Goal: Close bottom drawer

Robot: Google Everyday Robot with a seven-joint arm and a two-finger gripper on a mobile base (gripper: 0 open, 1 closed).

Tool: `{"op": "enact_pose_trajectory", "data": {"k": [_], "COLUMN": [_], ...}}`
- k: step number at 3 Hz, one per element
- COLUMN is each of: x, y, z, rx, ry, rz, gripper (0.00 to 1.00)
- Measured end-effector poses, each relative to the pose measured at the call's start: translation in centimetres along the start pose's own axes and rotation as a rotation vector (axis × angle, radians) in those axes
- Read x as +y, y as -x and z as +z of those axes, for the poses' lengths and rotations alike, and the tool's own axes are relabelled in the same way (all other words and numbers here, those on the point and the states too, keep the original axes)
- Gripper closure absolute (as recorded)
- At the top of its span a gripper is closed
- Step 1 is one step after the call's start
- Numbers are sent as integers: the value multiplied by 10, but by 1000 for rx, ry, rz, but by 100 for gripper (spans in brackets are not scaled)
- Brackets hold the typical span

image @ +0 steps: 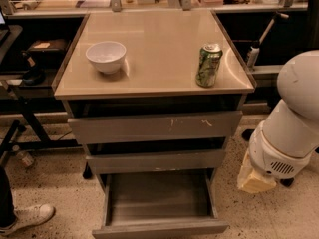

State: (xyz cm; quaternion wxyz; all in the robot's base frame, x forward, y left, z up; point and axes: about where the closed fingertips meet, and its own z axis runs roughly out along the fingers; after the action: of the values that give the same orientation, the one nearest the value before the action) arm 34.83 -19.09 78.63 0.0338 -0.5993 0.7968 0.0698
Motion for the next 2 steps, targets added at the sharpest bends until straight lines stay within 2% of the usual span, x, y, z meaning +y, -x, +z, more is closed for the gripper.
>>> {"op": "enact_pose_trajectory", "data": {"k": [1,2], "x": [0,4], "y": [0,-2], "z": [0,28], "rx": [0,-14], "ry": [0,43], "rz": [0,11], "gripper": [100,100]}}
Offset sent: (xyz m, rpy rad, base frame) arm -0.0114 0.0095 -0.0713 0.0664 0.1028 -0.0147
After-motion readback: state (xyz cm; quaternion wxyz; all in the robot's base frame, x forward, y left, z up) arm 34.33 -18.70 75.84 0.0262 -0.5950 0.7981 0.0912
